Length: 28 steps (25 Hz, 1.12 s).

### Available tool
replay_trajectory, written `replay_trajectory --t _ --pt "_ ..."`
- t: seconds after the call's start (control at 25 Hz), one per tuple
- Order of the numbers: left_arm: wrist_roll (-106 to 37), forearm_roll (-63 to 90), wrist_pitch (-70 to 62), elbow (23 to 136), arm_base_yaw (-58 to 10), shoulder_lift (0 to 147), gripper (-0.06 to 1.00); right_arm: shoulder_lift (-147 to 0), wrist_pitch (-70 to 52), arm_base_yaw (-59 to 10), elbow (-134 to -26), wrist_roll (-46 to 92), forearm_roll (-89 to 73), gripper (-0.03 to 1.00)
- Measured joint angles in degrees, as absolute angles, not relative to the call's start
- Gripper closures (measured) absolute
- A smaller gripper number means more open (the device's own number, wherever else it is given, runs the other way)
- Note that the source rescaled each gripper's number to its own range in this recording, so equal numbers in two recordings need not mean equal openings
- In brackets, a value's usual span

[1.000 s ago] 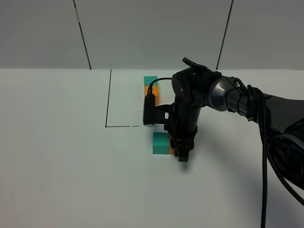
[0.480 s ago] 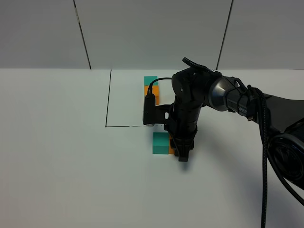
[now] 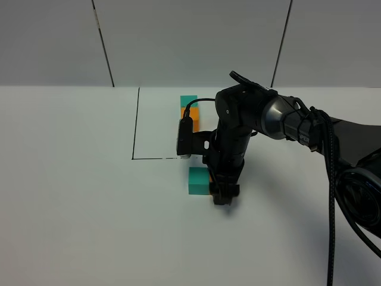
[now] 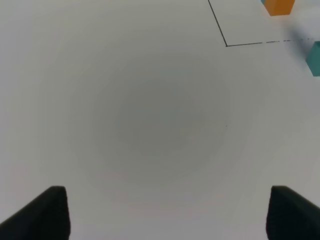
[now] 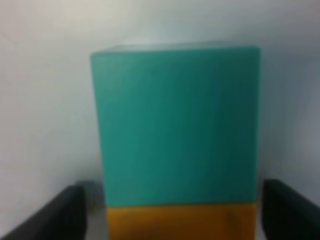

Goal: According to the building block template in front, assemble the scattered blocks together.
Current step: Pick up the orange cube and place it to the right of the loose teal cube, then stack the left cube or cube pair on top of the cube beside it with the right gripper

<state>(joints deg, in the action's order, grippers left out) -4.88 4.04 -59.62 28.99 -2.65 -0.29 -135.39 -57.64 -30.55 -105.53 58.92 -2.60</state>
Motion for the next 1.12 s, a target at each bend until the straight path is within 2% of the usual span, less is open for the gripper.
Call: replay_trajectory --t 0.08,0.12,0.2,0.36,0.56,0.84,1.0,1.12 --pt "-4.9 4.0 -59.6 29.0 -2.6 -0.3 0.27 -134.8 -57.5 -30.6 -105.5 58.9 -2.7 0.15" --pt "-4.9 4.0 -59.6 29.0 -2.6 -0.3 0.27 -134.3 -57.5 -30.6 -105.5 58.9 -2.7 0.04" --pt "-4.9 4.0 -59.6 29.0 -2.6 -0.3 0.27 -132.8 -57.5 -30.6 -105.5 58.7 -2.8 -0.03" --pt "-4.9 4.0 -59.6 29.0 -2.6 -0.3 0.27 -128.8 -59.8 -30.6 -105.5 53.1 -2.8 -0.03" --pt "-4.9 4.0 -59.6 29.0 -2.6 -0.3 0.27 -122.3 -63.6 -29.7 -105.5 36.7 -3.3 -0.03" --pt "-4.9 4.0 -59.6 29.0 -2.6 -0.3 0.27 -116.0 -63.8 -18.7 -104.3 22.8 -3.8 -0.03" --pt "-4.9 4.0 -59.6 29.0 -2.6 -0.3 0.27 -109.0 -62.3 -11.6 -95.5 21.3 -4.1 -0.03" --pt "-4.9 4.0 -59.6 29.0 -2.6 -0.3 0.27 -101.1 -58.3 -6.2 -83.4 20.4 -4.5 -0.03"
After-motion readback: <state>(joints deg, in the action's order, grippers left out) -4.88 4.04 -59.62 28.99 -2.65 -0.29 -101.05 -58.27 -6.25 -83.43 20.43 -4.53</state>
